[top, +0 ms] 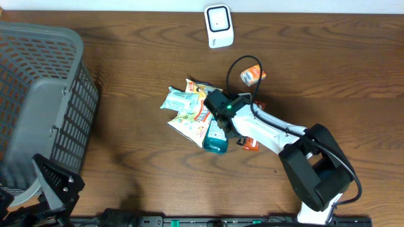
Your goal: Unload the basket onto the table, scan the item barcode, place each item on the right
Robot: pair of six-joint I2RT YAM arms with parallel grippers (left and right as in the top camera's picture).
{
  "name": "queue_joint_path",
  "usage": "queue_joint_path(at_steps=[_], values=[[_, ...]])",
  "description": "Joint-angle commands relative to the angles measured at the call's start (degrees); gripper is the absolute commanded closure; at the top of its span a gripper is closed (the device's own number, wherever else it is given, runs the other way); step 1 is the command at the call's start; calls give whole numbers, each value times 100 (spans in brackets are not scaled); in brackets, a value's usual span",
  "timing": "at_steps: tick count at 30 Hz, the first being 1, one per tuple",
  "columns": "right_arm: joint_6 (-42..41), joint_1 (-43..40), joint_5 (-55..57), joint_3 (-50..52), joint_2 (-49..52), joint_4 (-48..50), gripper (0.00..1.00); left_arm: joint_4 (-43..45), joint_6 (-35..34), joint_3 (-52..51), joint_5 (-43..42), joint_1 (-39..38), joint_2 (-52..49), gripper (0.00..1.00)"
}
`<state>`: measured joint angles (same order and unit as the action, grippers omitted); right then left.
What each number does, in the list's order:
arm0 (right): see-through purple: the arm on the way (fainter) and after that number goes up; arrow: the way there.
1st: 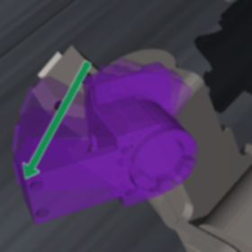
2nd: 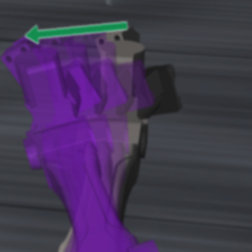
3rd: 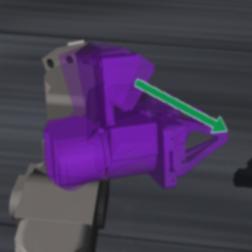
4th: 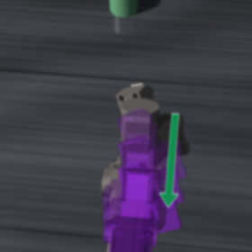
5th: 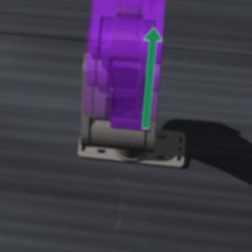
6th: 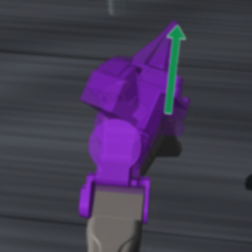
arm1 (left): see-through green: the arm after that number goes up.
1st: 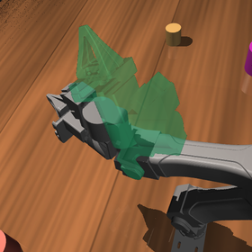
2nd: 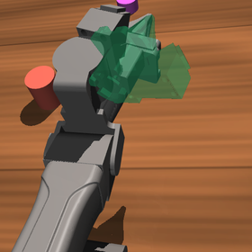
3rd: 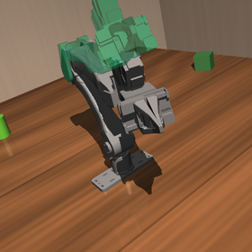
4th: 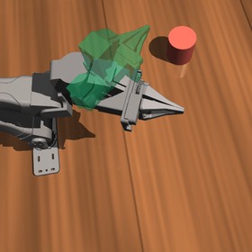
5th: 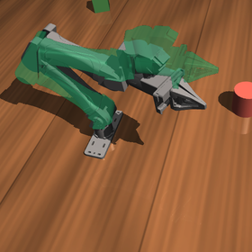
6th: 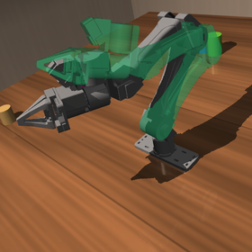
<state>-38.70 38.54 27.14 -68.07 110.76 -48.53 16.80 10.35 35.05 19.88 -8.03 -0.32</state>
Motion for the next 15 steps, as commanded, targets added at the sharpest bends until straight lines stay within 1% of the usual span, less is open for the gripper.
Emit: queue_joint_path(at_steps=[1,3,7,8,13,14,15], values=[[20,-66,247,-13,284,-13,24,31,-7,-24,76,2,13,2],[20,-94,278,-11,289,-52,31,42,-4,-24,76,2,13,2],[20,-125,280,-11,358,-50,31,70,-2,-24,76,2,13,2],[17,-136,280,-11,404,-52,34,74,-2,-24,76,2,13,2],[17,-275,271,-11,841,-90,39,153,-2,-22,79,2,13,2],[17,-295,262,-11,935,-107,42,160,-2,-22,79,2,13,2],[15,-313,251,-11,1029,-138,48,160,-2,-22,79,2,13,2]])
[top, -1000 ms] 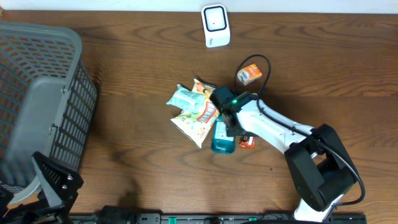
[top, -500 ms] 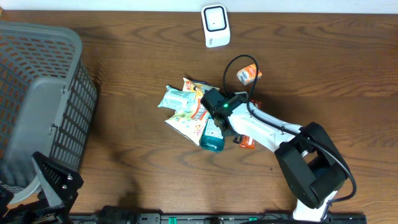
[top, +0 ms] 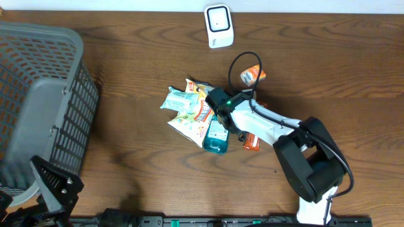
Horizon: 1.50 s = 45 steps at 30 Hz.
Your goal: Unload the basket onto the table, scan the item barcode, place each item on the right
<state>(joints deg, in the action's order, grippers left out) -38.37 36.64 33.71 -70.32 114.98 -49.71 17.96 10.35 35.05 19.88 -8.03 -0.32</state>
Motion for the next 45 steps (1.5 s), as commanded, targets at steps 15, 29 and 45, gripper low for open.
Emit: queue_joint_path(at_steps=[15,29,45], values=[[-245,-136,-988,205,1156,-310,85,44,15,-22,79,2,13,2],[1716,111,-2031,-1200,1123,-348,99,42,15,-22,79,2,13,2],[1279,717,-745,-1659,1123,-1676,2,44,13,-22,76,2,13,2]])
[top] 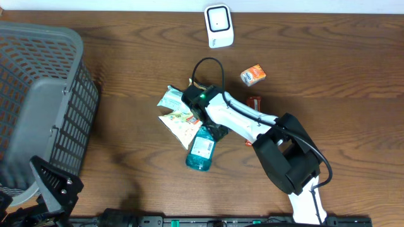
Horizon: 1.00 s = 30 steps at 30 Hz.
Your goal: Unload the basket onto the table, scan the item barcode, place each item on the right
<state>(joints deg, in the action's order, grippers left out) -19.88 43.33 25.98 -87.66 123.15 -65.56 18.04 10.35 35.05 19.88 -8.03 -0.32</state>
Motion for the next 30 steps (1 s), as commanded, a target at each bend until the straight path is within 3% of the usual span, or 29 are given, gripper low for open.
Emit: queue_joint_path(at_steps=[1,3,5,6,8,14,22,25,30], values=[[-638,46,50,76,306,-131,1,35,13,-22,76,2,13,2],[-754,22,-2,116,313,-153,9,35,13,-22,76,2,13,2],[-938,-2,13,221,313,-136,32,44,13,-22,76,2,13,2],[-1045,-20,7,271,313,-122,38,55,13,-22,76,2,13,2],[-1342,-83,2,376,317,-107,44,74,13,-22,76,2,13,2],[-1587,-350,9,706,317,76,44,96,13,-22,76,2,13,2],[-1561,-848,-308,1154,319,601,29,96,13,-22,76,2,13,2],[-1449,-1016,-824,1370,319,831,73,96,13,-22,76,2,13,2],[-1381,-1060,-1209,1843,319,1191,87,96,13,-22,76,2,13,2]])
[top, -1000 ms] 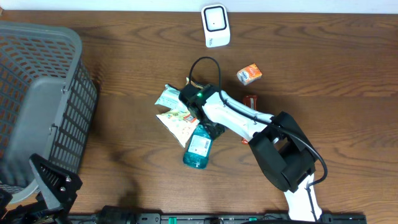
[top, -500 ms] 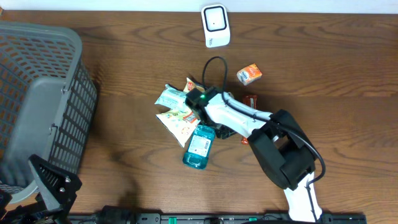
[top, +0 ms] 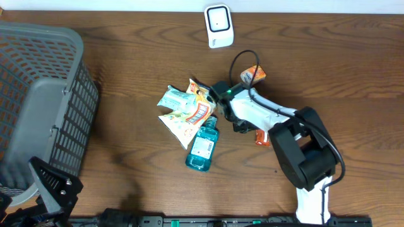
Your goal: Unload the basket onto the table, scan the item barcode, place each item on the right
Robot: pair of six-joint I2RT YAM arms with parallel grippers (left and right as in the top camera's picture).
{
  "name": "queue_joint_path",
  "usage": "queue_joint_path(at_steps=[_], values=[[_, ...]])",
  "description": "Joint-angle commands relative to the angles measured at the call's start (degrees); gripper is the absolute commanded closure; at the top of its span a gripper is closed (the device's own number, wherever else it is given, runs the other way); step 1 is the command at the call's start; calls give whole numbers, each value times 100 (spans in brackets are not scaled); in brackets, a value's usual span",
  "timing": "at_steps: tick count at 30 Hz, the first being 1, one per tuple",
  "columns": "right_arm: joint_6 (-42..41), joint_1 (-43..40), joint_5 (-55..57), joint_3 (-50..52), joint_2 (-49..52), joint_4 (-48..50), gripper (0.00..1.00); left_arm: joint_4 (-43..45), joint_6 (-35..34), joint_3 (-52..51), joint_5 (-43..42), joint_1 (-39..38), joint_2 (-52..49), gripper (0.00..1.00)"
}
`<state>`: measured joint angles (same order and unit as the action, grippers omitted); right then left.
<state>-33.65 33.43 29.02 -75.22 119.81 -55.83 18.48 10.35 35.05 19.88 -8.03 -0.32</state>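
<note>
A white barcode scanner (top: 218, 26) stands at the back of the table. Mid-table lies a pile of snack packets: a pale green one (top: 174, 99), a yellow one (top: 181, 126) and an orange-and-red one (top: 199, 106). A blue bottle (top: 203, 144) lies against the pile's near side. My right gripper (top: 215, 103) is low at the right edge of the orange-and-red packet, and its fingers are hidden under the wrist. The left arm (top: 55, 183) is folded at the near left corner, its fingers out of sight.
A large grey mesh basket (top: 38, 101) fills the left side. A small orange carton (top: 252, 75) lies right of the gripper, under the looping cable. An orange-red packet (top: 262, 137) sits beside the right arm's forearm.
My right gripper has moved right, from over the left part of the pile to its right edge. The orange-and-red packet now shows fully. The bottle has barely moved.
My right gripper was first on the right of the pile, beside the bottle lying further right. Then it was over the pile's left part, with the bottle lying lower and to the left. Now it is back at the pile's right edge.
</note>
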Motion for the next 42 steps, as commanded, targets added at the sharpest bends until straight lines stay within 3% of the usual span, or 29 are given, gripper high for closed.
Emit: queue_joint_path(at_steps=[1,3,7,14,30,38,39,40,41,42], values=[[-24,-66,-1556,706,654,295,90,52,13,-22,76,2,13,2],[13,-66,-1814,896,654,514,99,52,13,-22,79,2,13,2],[730,-76,-2369,892,651,859,99,52,13,-22,76,2,13,2],[1567,37,-2146,63,422,496,99,50,13,-22,76,2,13,2],[2218,1453,-260,-85,-1941,407,99,-232,11,-409,76,2,13,2],[1832,1565,-236,-74,-1965,203,99,-487,9,-688,76,2,9,2],[1617,1532,-402,-74,-1943,190,91,-684,9,-691,76,2,9,2],[1357,1493,-662,-74,-1934,181,75,-907,9,-695,76,2,9,2],[1134,1467,-929,-74,-1937,181,36,-1169,9,-710,76,2,2,2],[944,1445,-1209,-74,-1934,186,30,-1360,2,-726,74,2,-7,2]])
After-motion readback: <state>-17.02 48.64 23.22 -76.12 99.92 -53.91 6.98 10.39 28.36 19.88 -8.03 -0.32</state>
